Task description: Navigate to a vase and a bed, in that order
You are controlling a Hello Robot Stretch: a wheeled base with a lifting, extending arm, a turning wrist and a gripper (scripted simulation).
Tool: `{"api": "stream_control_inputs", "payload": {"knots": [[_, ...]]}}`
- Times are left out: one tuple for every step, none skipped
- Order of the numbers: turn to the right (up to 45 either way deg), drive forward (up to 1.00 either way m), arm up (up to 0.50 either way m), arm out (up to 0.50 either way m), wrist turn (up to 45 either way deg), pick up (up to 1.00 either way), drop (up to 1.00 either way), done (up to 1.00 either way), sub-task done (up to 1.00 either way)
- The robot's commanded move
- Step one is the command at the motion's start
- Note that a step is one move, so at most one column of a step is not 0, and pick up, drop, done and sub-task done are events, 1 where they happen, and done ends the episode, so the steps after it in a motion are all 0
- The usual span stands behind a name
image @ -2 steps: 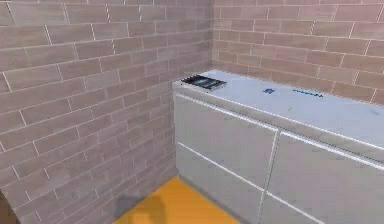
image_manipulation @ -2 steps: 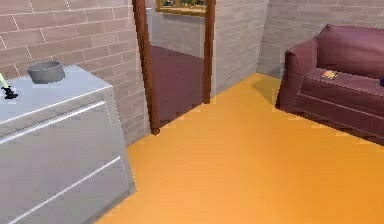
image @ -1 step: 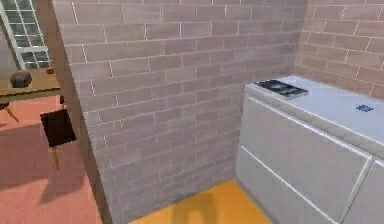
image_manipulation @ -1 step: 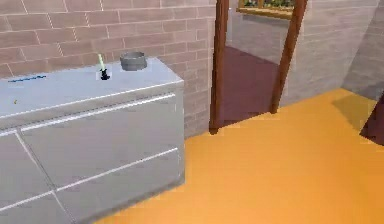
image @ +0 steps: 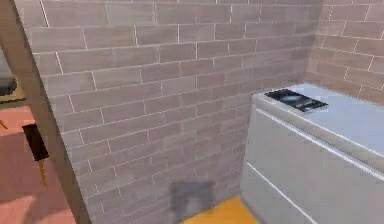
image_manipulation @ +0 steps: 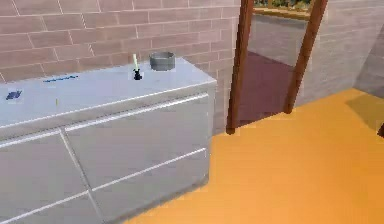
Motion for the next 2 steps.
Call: {"api": "stream_control_inputs", "payload": {"knots": [[45.0,0.0,0.0,0.0,0.0,0.0,0.0,0.0,0.0],[21.0,0.0,0.0,0.0,0.0,0.0,0.0,0.0,0.0]]}}
